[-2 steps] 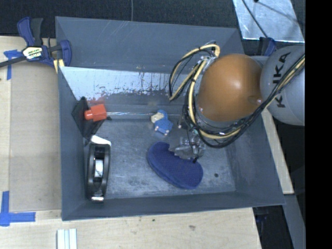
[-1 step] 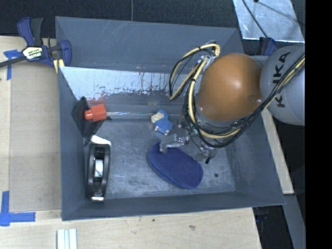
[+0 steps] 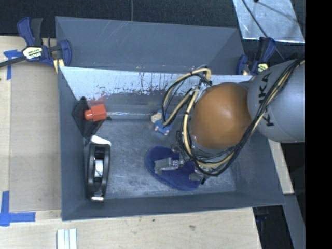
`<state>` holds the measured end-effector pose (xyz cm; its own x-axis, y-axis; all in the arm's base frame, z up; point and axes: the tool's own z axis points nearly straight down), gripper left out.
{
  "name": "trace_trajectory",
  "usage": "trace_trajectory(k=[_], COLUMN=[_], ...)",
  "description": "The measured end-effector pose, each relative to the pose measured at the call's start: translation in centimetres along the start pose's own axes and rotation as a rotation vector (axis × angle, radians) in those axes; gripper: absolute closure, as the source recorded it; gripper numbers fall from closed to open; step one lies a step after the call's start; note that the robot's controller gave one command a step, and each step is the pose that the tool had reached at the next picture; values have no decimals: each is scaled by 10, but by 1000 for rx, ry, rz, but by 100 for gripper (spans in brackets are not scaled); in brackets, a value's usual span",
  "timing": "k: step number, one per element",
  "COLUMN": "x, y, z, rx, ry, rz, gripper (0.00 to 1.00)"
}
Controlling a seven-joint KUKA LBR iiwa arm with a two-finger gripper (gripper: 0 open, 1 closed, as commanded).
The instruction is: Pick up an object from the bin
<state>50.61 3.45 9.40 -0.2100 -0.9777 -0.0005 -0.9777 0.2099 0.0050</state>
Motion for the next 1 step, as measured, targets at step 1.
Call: trace_trajectory(k=[1], x=[-1], y=[-3], z=[-3], rx=[7], ry=[-3], rz=[1], gripper=[100])
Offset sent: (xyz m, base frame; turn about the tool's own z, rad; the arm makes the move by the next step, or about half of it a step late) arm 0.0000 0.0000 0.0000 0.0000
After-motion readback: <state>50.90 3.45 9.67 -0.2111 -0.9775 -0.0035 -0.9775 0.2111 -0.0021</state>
